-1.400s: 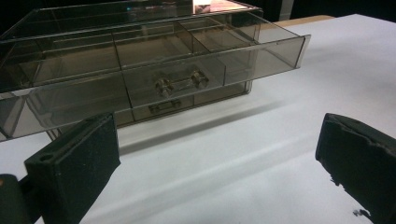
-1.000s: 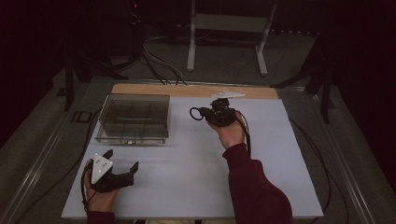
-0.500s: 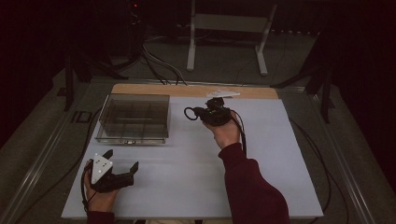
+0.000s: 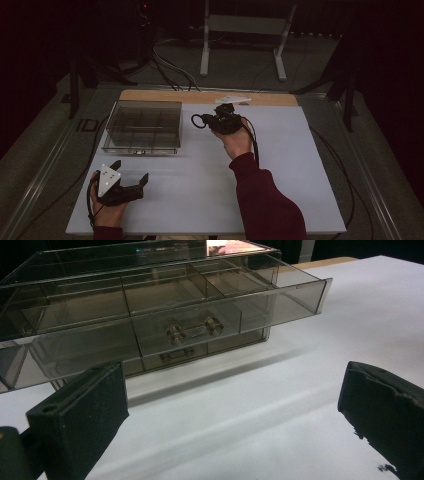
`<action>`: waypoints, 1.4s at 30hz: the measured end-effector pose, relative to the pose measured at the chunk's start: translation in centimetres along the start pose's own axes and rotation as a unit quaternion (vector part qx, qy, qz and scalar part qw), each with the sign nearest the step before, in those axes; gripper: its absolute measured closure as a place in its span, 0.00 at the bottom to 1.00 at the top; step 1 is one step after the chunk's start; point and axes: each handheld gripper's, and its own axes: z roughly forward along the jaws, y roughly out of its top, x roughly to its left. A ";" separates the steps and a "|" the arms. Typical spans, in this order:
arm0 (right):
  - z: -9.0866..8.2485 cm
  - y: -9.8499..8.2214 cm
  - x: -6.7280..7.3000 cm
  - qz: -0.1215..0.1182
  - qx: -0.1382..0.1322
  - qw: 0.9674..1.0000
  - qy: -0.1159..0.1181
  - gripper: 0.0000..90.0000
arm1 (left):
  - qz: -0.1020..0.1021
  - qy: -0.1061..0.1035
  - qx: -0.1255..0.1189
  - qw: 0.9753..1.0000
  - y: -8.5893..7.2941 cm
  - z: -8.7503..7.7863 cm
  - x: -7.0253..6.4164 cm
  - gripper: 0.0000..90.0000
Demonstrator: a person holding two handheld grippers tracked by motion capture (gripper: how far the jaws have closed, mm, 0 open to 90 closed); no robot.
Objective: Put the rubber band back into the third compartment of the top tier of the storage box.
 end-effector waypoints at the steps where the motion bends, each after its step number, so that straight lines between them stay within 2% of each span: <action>1: 0.1 0.0 0.1 0.000 -0.001 1.000 0.000 0.98 | 0.000 0.000 0.000 1.000 0.0 0.0 0.0 0.01; 11: 0.9 0.2 0.8 -0.002 0.002 1.000 0.007 0.98 | 0.000 0.000 -0.001 1.000 0.0 0.0 0.0 0.01; 18: 1.6 0.4 1.7 -0.013 0.005 1.000 0.011 0.98 | 0.001 0.000 -0.001 1.000 0.0 0.0 0.0 0.01; 42: 4.3 0.2 4.4 -0.029 0.021 0.999 0.033 0.98 | 0.002 -0.002 -0.001 1.000 0.0 0.0 0.0 0.01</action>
